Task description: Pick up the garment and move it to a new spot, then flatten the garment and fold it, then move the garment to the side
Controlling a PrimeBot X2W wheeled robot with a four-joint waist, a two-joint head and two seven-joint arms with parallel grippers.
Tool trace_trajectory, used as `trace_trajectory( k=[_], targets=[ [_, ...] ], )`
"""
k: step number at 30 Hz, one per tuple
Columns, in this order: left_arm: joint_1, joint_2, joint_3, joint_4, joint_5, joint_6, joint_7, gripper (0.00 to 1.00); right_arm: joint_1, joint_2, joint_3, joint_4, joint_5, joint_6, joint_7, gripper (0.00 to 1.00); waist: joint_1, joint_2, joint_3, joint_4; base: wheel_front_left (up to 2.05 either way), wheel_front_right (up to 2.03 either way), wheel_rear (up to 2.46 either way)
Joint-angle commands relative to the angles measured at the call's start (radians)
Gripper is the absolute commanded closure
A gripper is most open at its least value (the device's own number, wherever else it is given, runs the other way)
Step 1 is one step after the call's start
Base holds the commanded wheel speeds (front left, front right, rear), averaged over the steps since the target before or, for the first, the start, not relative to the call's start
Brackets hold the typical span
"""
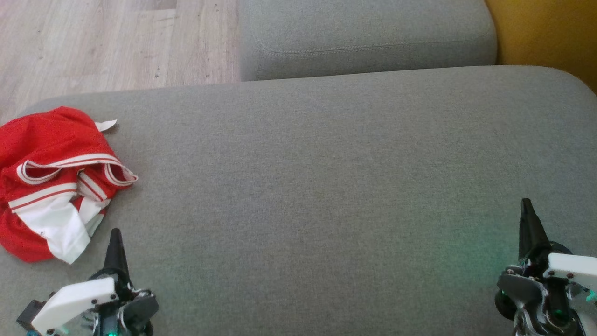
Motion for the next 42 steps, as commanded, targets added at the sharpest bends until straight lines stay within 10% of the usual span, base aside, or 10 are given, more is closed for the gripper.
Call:
trace_trajectory(
  k=[1, 29, 30, 42],
  targets=[
    [-0.047, 0.004, 0.041, -0.037, -0.006, -0.007, 0.007, 1.0, -0.054, -0.004, 0.021, -0.038, 0.007, 0.008, 0.005, 1.0, 0.0, 0.0, 0.0, 0.0, 0.0, 0.0, 0.0],
    [-0.047, 0.004, 0.041, -0.037, -0.006, -0.007, 0.007, 1.0, -0.054, -0.004, 0.021, -0.038, 0.007, 0.008, 0.005, 1.0, 0.0, 0.0, 0.0, 0.0, 0.0, 0.0, 0.0],
    [0.0, 0.0, 0.0, 0.0, 0.0, 0.0, 0.0, 0.0, 0.0, 0.0, 0.0, 0.0, 0.0, 0.0, 0.0, 0.0, 0.0, 0.0, 0.0, 0.0, 0.0, 0.0, 0.0],
    [0.032, -0.001, -0.02, 0.033, 0.041, 0.009, -0.028, 0.0, 0.027, 0.001, 0.028, 0.04, -0.025, 0.0, -0.028, 0.0, 0.0, 0.0, 0.0, 0.0, 0.0, 0.0, 0.0]
  ],
)
